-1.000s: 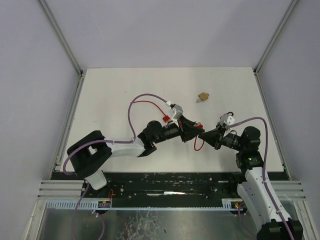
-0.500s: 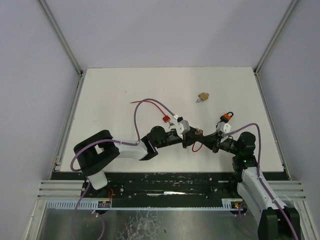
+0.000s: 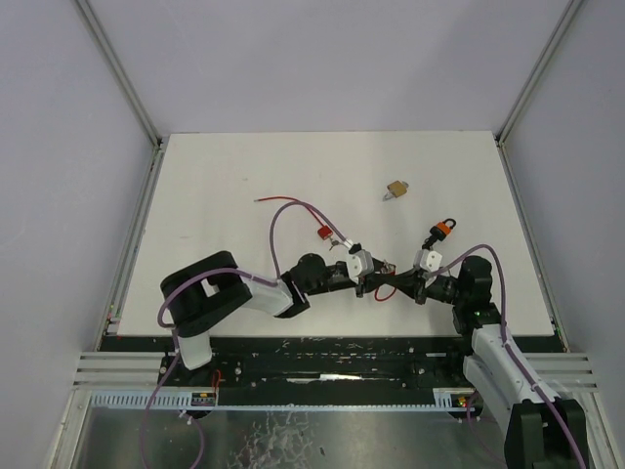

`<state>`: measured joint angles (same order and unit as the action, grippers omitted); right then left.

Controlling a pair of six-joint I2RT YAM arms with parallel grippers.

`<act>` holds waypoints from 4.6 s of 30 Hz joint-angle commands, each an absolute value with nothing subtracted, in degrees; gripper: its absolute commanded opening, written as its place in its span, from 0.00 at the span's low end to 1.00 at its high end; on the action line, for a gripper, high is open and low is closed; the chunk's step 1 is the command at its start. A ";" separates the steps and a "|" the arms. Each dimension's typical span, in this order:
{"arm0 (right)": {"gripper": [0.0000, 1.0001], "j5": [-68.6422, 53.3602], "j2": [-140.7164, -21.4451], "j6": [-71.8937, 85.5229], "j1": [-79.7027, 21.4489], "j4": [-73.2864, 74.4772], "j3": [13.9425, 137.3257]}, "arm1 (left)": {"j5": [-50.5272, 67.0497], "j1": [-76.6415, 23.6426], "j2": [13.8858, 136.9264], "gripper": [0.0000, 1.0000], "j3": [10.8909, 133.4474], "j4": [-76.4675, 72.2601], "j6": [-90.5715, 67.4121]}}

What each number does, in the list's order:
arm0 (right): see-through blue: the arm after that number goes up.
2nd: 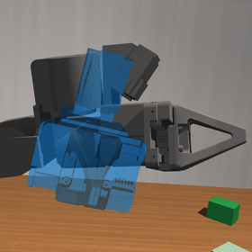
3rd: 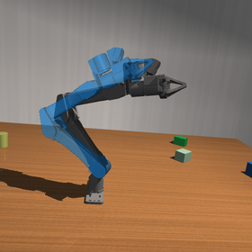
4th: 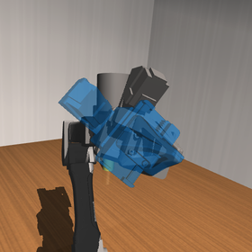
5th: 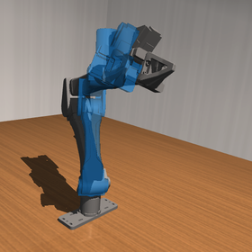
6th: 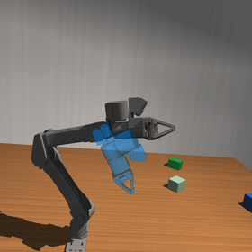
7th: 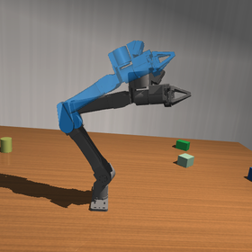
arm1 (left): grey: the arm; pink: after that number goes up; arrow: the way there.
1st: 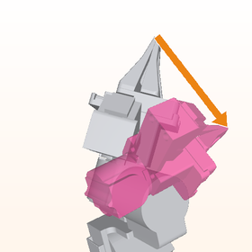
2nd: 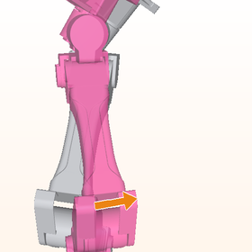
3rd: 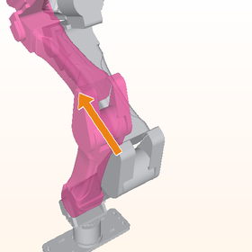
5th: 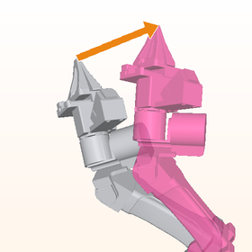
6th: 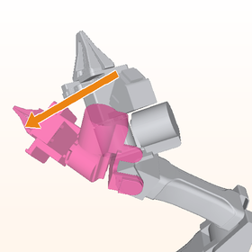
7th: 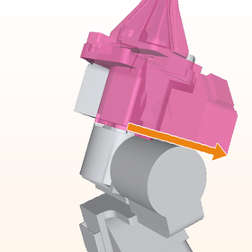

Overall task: Lock with the key
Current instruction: Lock the lock.

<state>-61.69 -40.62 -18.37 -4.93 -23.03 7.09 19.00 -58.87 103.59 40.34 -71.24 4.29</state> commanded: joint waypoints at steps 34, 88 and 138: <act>0.07 -65.31 -46.60 -40.77 -7.03 -16.76 11.72 | 13.69 -62.23 113.12 0.00 39.44 -70.35 16.14; 0.42 -64.55 -55.59 -112.15 -1.57 65.36 42.39 | 18.79 -61.04 111.18 0.00 38.55 -59.90 20.95; 0.00 -62.20 -54.13 -93.53 -6.22 46.94 35.64 | 15.33 -59.56 112.24 0.43 33.62 -75.06 11.44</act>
<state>-60.62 -54.57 -94.65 -6.02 46.98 35.14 17.15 -60.27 111.68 35.22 -69.38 13.76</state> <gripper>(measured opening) 0.079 0.412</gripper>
